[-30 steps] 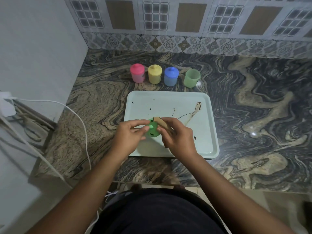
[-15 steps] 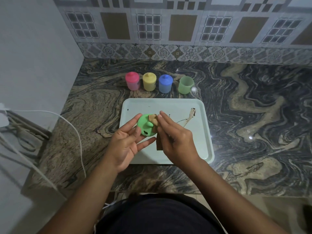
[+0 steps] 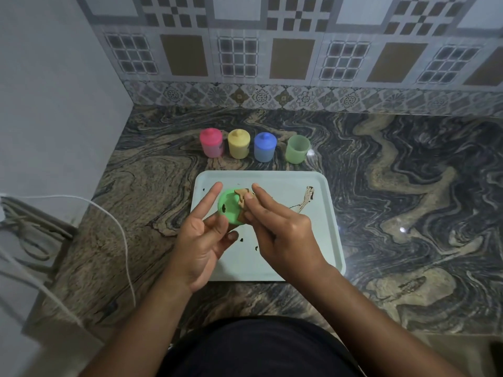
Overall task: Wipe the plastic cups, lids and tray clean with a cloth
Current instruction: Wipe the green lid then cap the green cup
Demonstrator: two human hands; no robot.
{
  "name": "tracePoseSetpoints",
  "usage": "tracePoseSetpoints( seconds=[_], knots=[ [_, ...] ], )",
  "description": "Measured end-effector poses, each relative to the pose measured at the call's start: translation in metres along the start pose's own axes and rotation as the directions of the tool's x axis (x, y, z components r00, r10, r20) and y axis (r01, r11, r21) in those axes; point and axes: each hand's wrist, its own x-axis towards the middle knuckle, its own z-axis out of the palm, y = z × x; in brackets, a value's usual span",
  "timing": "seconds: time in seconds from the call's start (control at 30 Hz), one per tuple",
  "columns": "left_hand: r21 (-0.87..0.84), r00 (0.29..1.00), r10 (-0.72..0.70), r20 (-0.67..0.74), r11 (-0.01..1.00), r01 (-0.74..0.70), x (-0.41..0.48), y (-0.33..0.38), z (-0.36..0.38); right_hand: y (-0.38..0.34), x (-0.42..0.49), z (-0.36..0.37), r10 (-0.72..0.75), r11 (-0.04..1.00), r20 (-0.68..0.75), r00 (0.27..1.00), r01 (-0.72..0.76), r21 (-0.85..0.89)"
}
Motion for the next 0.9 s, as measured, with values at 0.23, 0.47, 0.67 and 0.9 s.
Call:
tracePoseSetpoints(
  seconds=[0.23, 0.47, 0.67, 0.9],
  knots=[
    [-0.112, 1.000, -0.010, -0.006, 0.994, 0.009, 0.015, 0.007, 0.007, -0.001, 0.019, 0.001, -0.004, 1.000, -0.030, 1.000, 0.004, 0.005],
    [0.009, 0.999, 0.035, -0.009, 0.999, -0.035, 0.015, 0.020, 0.017, -0.006, 0.034, -0.005, 0.029, 0.999, -0.095, 0.995, -0.030, -0.013],
    [-0.061, 0.999, -0.026, -0.043, 0.998, 0.023, 0.014, 0.023, 0.024, -0.010, 0.035, -0.007, 0.063, 0.997, -0.164, 0.985, -0.056, 0.044],
    [-0.009, 0.999, 0.037, 0.004, 0.999, -0.037, 0.010, 0.022, 0.025, -0.012, 0.037, -0.008, 0.055, 0.998, -0.180, 0.982, -0.051, 0.024]
  ],
)
